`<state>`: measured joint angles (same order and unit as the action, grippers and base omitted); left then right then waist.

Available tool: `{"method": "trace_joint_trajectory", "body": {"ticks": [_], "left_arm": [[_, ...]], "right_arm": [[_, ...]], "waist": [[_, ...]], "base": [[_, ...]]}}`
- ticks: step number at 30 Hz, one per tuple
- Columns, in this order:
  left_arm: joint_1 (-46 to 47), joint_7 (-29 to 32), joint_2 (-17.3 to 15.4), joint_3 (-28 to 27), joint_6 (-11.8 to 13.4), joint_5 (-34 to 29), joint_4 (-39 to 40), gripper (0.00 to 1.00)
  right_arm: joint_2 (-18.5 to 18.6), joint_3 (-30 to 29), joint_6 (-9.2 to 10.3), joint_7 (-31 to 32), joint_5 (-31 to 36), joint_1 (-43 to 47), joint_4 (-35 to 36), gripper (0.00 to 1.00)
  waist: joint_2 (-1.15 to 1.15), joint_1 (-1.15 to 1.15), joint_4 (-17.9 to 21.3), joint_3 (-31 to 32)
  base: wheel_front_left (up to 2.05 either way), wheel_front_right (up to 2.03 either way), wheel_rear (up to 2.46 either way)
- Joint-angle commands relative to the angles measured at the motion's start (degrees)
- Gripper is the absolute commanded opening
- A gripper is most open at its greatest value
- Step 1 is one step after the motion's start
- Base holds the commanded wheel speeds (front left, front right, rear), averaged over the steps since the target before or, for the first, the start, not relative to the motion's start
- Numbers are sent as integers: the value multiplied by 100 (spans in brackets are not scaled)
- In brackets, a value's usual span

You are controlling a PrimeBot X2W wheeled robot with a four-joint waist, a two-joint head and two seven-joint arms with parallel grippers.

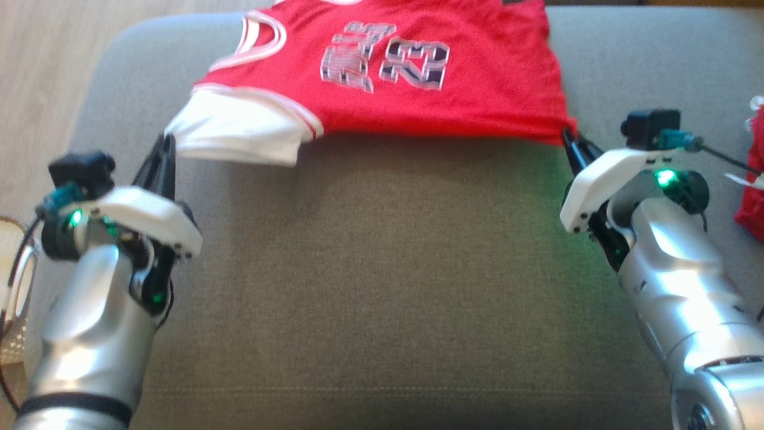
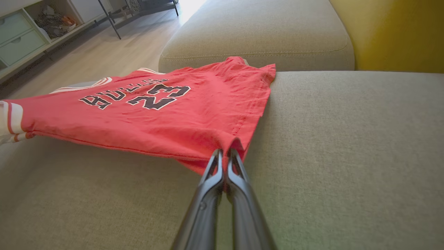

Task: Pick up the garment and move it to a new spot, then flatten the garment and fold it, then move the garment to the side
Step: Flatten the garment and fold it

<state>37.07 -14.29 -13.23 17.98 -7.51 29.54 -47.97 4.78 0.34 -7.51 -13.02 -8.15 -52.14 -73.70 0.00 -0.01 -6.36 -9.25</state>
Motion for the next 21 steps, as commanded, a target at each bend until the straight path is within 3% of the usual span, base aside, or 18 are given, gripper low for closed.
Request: {"method": "trace_joint_trajectory", "body": {"ticks": [1,7,16,21], "left_arm": [[24,-70,-348,-148,16,-86,282,0],[-559,-50,-460,79,24,-279,608,0],[-1166,440,-766,566,8,-289,1285,0],[-1697,1006,-1224,1001,4,93,2054,0]], "right_arm": [[-25,225,2,-10,-46,-17,131,0],[126,674,2,-60,-73,215,129,0],[293,1256,2,-7,-165,550,104,0],[358,1807,2,195,-419,811,194,0]], "waist": [[0,1,16,206],[0,1,-42,430],[0,1,-79,630],[0,1,-42,786]], "base": [[0,0,0],[0,0,0],[0,0,0],[0,0,0]]}}
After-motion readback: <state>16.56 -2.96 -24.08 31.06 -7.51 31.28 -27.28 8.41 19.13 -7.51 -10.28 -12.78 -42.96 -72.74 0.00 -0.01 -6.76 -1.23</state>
